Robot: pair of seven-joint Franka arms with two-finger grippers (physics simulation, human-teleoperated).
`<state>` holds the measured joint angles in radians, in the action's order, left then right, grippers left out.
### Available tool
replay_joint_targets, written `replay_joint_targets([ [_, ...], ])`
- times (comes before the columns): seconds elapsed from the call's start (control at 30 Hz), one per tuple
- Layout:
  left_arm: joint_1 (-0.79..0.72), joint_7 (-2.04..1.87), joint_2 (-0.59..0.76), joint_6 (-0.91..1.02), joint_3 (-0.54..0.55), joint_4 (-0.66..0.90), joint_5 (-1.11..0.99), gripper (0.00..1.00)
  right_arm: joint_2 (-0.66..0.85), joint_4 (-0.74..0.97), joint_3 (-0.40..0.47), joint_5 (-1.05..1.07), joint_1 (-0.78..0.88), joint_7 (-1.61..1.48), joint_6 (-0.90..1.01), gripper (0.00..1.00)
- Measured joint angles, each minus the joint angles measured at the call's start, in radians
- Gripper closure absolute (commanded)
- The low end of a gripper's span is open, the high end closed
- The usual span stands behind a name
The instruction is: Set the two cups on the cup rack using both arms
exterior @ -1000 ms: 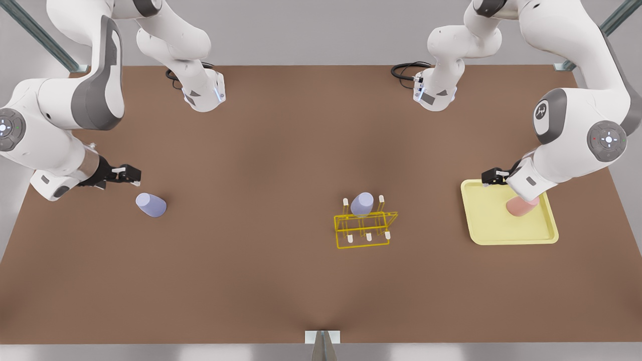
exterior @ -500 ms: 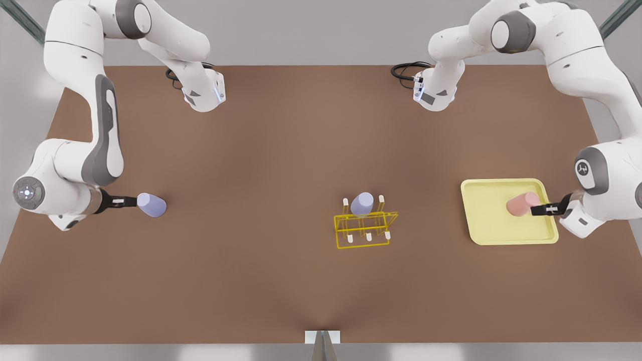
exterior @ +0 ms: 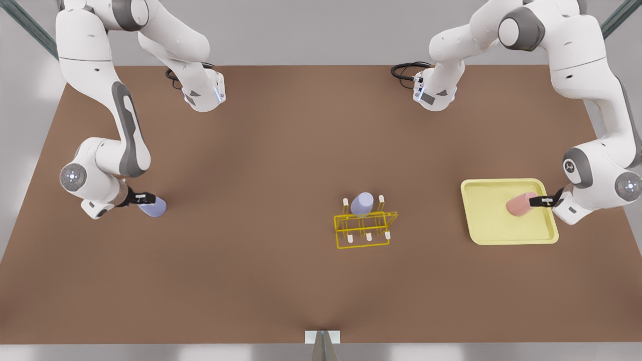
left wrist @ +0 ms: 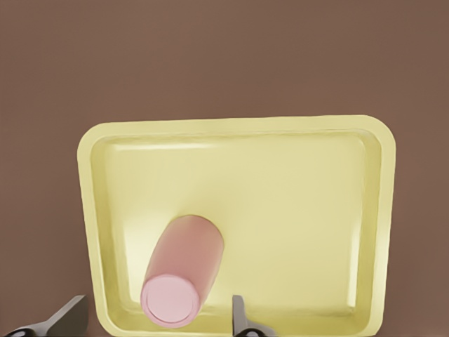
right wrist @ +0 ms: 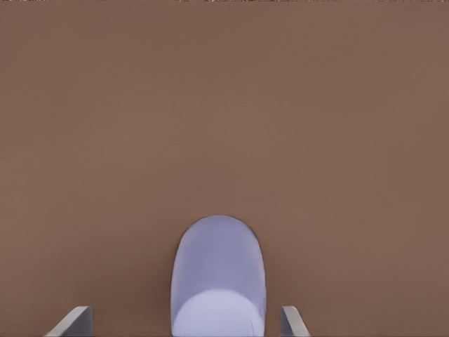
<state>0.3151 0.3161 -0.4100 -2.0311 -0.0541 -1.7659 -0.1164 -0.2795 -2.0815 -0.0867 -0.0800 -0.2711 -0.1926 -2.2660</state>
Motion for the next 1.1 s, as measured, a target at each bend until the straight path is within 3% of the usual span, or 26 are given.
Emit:
replay_joint_targets([
  [1.0, 0.045, 0.097, -0.094, -0.289, -0.02, -0.206, 0.004, 0.0, -0.12, -0.085, 0.001, -0.002, -0.04, -0.053, -0.173, 0.0],
  [1.1, 0.045, 0.101, -0.095, -0.296, -0.019, -0.207, 0.004, 0.06, -0.12, -0.085, 0.001, -0.004, -0.047, -0.055, -0.176, 0.0],
])
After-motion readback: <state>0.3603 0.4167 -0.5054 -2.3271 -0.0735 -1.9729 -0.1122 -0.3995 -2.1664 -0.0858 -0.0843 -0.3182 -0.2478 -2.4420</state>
